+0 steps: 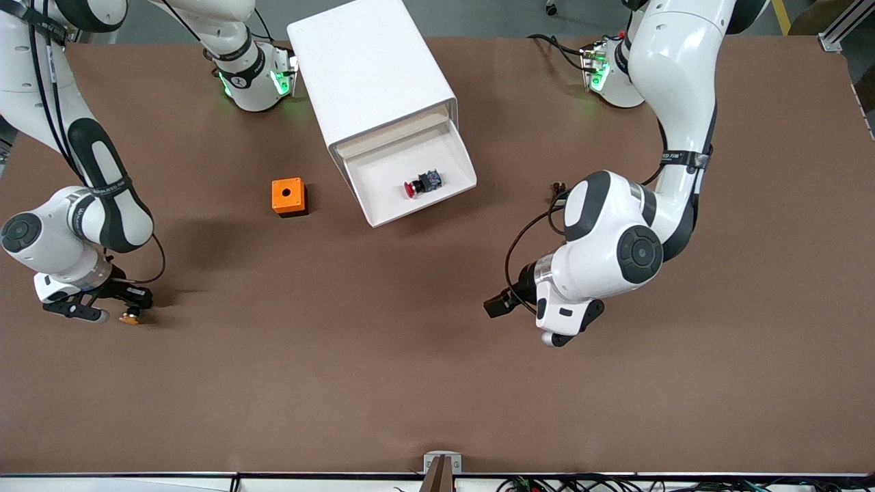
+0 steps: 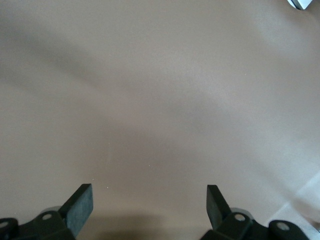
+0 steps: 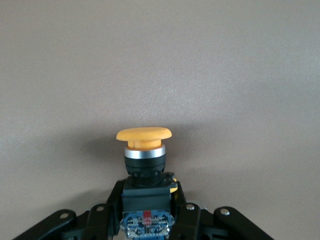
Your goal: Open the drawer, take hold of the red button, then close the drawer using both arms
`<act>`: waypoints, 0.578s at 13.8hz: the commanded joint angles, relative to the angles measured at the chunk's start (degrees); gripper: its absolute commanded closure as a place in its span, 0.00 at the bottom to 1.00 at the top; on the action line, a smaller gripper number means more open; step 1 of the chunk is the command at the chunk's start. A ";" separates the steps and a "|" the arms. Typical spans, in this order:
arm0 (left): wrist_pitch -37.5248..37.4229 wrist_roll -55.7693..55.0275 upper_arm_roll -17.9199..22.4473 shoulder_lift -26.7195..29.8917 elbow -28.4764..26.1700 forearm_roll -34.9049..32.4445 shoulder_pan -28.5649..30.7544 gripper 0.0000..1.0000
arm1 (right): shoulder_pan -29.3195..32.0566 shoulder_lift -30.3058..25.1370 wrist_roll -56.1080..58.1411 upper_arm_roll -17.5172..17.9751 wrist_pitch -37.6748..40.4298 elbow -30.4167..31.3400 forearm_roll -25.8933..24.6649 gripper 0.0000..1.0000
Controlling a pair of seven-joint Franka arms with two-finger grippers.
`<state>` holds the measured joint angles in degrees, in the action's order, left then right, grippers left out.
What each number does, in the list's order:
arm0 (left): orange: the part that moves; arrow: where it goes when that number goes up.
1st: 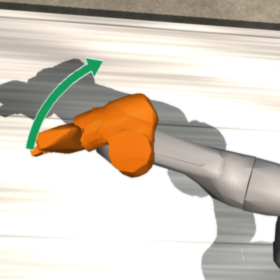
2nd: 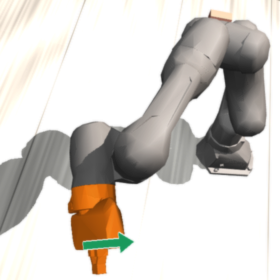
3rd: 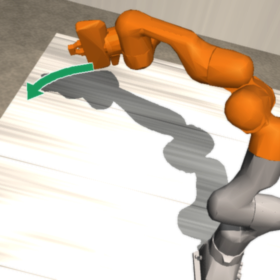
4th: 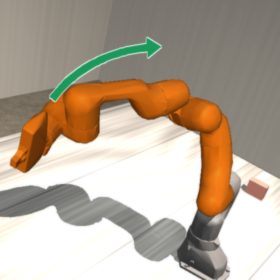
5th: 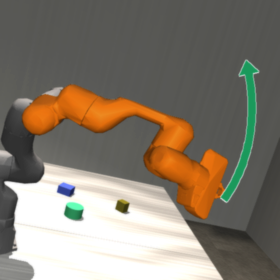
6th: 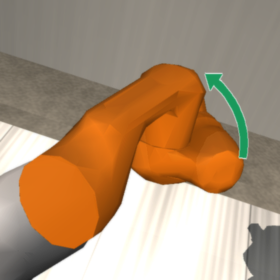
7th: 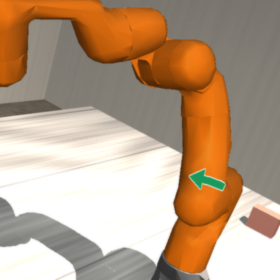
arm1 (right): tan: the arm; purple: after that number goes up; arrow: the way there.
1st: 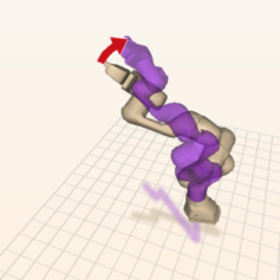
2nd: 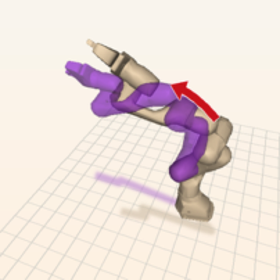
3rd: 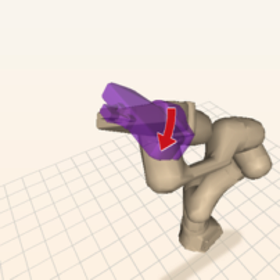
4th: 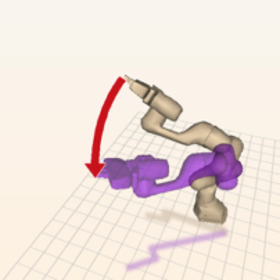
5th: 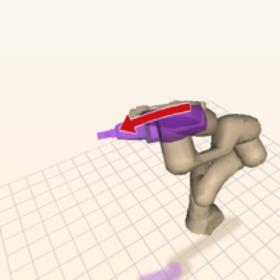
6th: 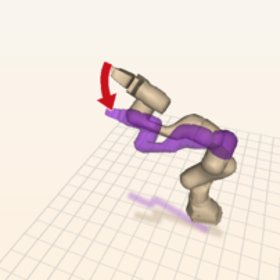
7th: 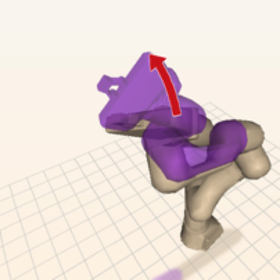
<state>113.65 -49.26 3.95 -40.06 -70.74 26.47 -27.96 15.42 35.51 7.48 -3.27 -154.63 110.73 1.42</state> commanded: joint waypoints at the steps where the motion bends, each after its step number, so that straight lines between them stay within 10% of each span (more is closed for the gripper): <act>1: 0.26 -0.31 0.26 0.25 -0.63 -1.24 -0.34 0.00 | 0.93 0.70 0.70 0.81 0.47 -1.57 -0.10 0.00; 8: 2.45 -0.31 0.35 0.69 -0.63 -7.65 -0.43 0.00 | -5.12 -7.10 -13.59 1.07 18.37 -3.77 0.07 0.00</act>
<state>115.59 -49.26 4.03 -40.10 -70.88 20.88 -27.95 13.48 32.93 0.71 -2.15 -141.82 106.08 1.49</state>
